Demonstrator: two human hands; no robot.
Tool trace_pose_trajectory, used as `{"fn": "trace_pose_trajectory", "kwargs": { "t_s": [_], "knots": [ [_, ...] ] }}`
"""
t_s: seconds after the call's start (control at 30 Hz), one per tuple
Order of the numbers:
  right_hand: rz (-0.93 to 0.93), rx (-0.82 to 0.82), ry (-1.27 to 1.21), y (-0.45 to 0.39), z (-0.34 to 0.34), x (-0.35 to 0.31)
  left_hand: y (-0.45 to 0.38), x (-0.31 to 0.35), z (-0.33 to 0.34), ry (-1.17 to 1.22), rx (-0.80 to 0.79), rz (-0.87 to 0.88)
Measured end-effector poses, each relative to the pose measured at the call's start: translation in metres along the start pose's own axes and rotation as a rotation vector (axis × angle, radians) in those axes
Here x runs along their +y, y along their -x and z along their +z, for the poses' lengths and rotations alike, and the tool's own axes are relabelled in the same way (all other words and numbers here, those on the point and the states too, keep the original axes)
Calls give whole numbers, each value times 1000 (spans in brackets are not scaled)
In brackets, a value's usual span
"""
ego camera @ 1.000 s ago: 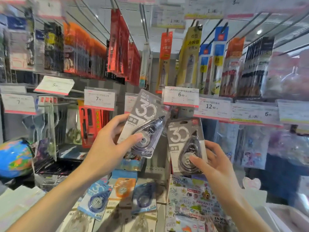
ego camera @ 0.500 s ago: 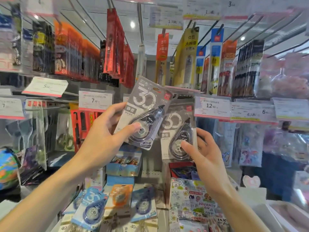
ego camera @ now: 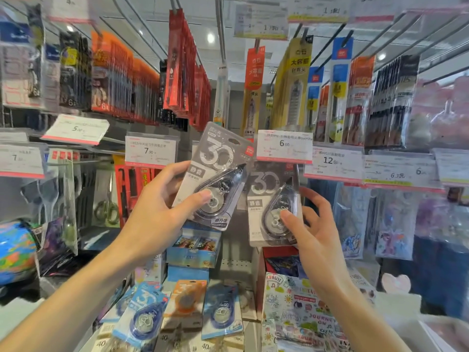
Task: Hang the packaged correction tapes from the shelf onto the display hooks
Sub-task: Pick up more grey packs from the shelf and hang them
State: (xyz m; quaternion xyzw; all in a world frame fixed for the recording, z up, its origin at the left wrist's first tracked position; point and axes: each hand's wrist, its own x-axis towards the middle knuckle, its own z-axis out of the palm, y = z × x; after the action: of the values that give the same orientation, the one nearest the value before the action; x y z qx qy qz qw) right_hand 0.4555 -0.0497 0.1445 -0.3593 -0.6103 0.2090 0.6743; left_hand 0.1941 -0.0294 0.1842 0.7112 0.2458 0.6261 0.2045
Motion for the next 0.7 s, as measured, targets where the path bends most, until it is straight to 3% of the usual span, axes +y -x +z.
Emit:
{"fn": "trace_pose_trajectory", "kwargs": {
  "t_s": [0.37,0.7],
  "knots": [
    [122,163,271,-42,15,34,-3,-15,-4,-150,81,-82],
    [333,77,412,-94,23,68,-1,-14,-2,-148,66,-166]
  ]
}}
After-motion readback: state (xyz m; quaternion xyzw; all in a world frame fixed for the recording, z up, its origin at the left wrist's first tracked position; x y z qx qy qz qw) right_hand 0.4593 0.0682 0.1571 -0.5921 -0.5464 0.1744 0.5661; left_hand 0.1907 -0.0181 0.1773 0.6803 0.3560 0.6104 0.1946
